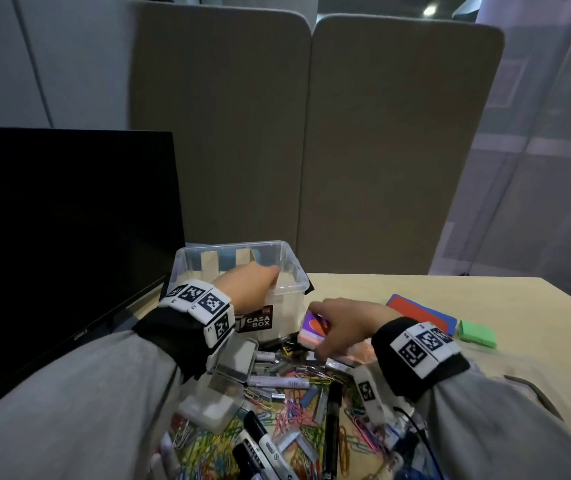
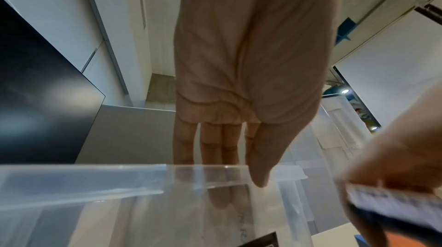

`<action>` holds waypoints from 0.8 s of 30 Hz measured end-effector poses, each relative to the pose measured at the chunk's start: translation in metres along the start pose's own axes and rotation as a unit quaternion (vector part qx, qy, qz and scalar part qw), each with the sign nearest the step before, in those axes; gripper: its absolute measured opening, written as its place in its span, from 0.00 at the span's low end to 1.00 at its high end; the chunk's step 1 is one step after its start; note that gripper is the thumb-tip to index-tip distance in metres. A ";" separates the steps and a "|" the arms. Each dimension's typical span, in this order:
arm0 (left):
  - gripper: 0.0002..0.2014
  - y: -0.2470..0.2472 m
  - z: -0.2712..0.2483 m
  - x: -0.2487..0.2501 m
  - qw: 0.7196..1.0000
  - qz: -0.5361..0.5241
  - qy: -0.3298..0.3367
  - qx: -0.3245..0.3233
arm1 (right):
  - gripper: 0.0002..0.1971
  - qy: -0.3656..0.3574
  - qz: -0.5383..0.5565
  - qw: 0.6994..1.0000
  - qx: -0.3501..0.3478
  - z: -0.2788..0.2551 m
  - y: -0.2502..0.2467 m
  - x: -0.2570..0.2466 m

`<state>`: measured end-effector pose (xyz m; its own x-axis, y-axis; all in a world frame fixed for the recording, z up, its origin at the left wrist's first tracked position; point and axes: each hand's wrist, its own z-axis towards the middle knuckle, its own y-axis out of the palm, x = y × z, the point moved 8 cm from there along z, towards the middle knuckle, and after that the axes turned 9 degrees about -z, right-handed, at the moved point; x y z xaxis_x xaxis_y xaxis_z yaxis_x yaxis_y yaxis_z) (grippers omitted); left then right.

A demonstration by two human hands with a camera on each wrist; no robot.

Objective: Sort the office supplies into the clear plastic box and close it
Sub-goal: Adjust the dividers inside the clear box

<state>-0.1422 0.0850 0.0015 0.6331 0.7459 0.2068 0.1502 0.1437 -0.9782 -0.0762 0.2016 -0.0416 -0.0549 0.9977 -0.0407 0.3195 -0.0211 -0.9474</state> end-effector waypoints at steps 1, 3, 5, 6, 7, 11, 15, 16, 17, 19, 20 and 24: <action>0.12 0.000 -0.001 0.001 1.000 -0.005 0.003 0.004 | 0.23 -0.010 0.029 0.999 0.011 -0.002 -0.006 -0.001; 0.11 0.000 -0.003 0.001 1.000 -0.013 0.008 0.007 | 0.22 -0.027 0.097 0.994 0.037 -0.006 -0.018 0.000; 0.10 0.000 -0.005 0.003 1.000 -0.020 0.016 0.009 | 0.21 -0.042 0.153 0.985 0.069 -0.010 -0.032 0.003; 0.10 -0.001 -0.005 0.003 1.000 -0.022 0.019 0.008 | 0.20 -0.048 0.174 0.979 0.091 -0.011 -0.040 0.005; 0.10 -0.001 -0.004 0.004 0.999 -0.024 0.022 0.008 | 0.21 -0.051 0.192 0.973 0.119 -0.012 -0.049 0.009; 0.11 -0.001 -0.002 0.003 0.999 -0.028 0.024 0.004 | 0.20 -0.059 0.320 0.910 0.257 -0.015 -0.084 0.025; 0.10 -0.001 0.001 0.001 0.999 -0.030 0.036 0.000 | 0.23 -0.021 0.437 0.802 0.407 -0.010 -0.108 0.047; 0.10 -0.001 0.001 0.001 0.999 -0.029 0.039 -0.002 | 0.22 -0.012 0.465 0.775 0.428 -0.008 -0.109 0.050; 0.09 -0.001 0.002 0.002 0.999 -0.031 0.041 -0.002 | 0.20 -0.005 0.485 0.752 0.446 -0.005 -0.110 0.054; 0.09 -0.001 0.000 0.003 0.998 -0.036 0.043 -0.002 | 0.15 -0.003 0.507 0.722 0.472 0.000 -0.111 0.057; 0.09 -0.001 -0.001 0.004 0.998 -0.037 0.046 -0.001 | 0.13 -0.005 0.514 0.711 0.479 0.002 -0.111 0.057; 0.10 -0.001 -0.007 0.011 0.997 -0.041 0.060 -0.002 | 0.10 -0.023 0.528 0.693 0.490 0.006 -0.109 0.052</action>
<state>-0.1298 0.0882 0.0045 0.7044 0.6492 0.2869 0.2081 0.1975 -0.9580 -0.1191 0.2551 0.0575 -0.3172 0.3893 -0.8648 -0.5902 -0.7948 -0.1413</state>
